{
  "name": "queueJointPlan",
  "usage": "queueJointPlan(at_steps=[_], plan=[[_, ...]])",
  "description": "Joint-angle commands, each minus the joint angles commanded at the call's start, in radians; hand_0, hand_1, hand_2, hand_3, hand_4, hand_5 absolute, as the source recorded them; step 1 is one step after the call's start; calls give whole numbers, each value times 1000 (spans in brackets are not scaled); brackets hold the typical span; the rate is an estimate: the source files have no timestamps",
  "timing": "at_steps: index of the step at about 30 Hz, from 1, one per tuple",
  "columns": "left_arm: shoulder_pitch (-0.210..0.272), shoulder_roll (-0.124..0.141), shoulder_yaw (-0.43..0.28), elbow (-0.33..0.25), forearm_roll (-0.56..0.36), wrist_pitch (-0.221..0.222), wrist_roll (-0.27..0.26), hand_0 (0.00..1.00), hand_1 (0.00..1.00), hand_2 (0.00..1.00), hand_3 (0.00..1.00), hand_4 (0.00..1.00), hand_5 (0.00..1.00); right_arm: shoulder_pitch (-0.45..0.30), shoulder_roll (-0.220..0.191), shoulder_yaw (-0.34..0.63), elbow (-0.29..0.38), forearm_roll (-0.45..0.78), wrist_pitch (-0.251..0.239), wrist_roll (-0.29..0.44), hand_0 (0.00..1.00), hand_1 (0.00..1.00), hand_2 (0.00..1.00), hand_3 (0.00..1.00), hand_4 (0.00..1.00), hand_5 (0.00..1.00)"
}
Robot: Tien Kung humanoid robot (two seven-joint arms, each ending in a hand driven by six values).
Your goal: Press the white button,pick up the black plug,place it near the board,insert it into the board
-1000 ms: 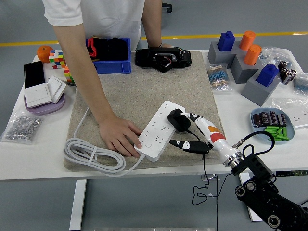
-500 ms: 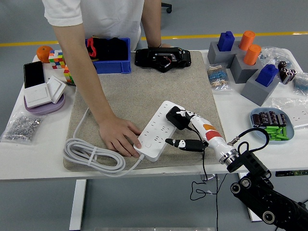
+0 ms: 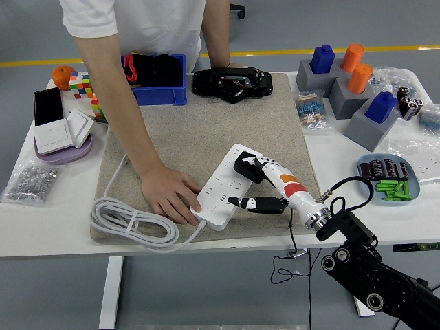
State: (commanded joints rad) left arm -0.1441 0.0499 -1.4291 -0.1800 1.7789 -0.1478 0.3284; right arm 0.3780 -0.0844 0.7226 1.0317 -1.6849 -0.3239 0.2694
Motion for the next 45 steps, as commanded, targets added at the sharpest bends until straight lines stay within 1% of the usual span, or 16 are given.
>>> queueJointPlan(at_steps=[3, 10, 14, 17, 25, 32, 33, 36, 38, 41, 45], plan=[[2, -1, -2, 0, 2, 0, 1, 691, 637, 613, 637, 563, 182, 14, 3, -21, -22, 3, 5, -5, 947, 907, 842, 799, 998, 591], [1, 0, -3, 0, 1, 0, 1, 691, 637, 613, 638, 563, 183, 23, 6, -61, -34, 10, 4, -4, 947, 906, 838, 797, 998, 589], [1, -1, -2, 0, -1, 0, 1, 691, 637, 613, 638, 563, 183, 21, 6, -57, -29, 7, 5, -7, 947, 906, 838, 797, 998, 589], [0, -1, 1, 0, -4, 0, 0, 692, 637, 614, 637, 563, 182, 18, 1, -33, -9, 5, 3, -7, 947, 905, 838, 797, 998, 583], [0, -1, -1, 0, -1, 0, 0, 691, 637, 613, 637, 563, 183, 5, -22, 62, 83, -1, 1, -3, 947, 904, 837, 796, 998, 579], [2, 0, -5, 0, 0, 2, 0, 691, 637, 613, 637, 563, 184, -42, -48, 166, 171, -14, 1, 1, 947, 902, 835, 794, 998, 576], [2, 0, -6, 0, 1, 2, 0, 690, 637, 613, 637, 563, 184, -47, -50, 178, 178, -15, 1, 2, 943, 878, 827, 793, 998, 576], [3, 0, -8, 0, 2, 4, 0, 690, 637, 613, 637, 563, 184, -88, -64, 251, 222, -22, 0, 5, 943, 878, 827, 793, 998, 576], [3, 0, -7, 0, 1, 4, 0, 690, 637, 613, 637, 563, 184, -107, -70, 285, 239, -22, -1, 6, 943, 878, 827, 793, 998, 576], [0, 1, -6, 0, -2, 5, -2, 690, 637, 613, 637, 562, 183, -154, -89, 361, 271, -26, -1, 5, 940, 873, 819, 791, 998, 575], [-5, 2, -3, 0, -6, 7, -5, 690, 637, 613, 637, 563, 184, -220, -114, 463, 288, -40, 1, 4, 938, 869, 816, 791, 998, 576]])
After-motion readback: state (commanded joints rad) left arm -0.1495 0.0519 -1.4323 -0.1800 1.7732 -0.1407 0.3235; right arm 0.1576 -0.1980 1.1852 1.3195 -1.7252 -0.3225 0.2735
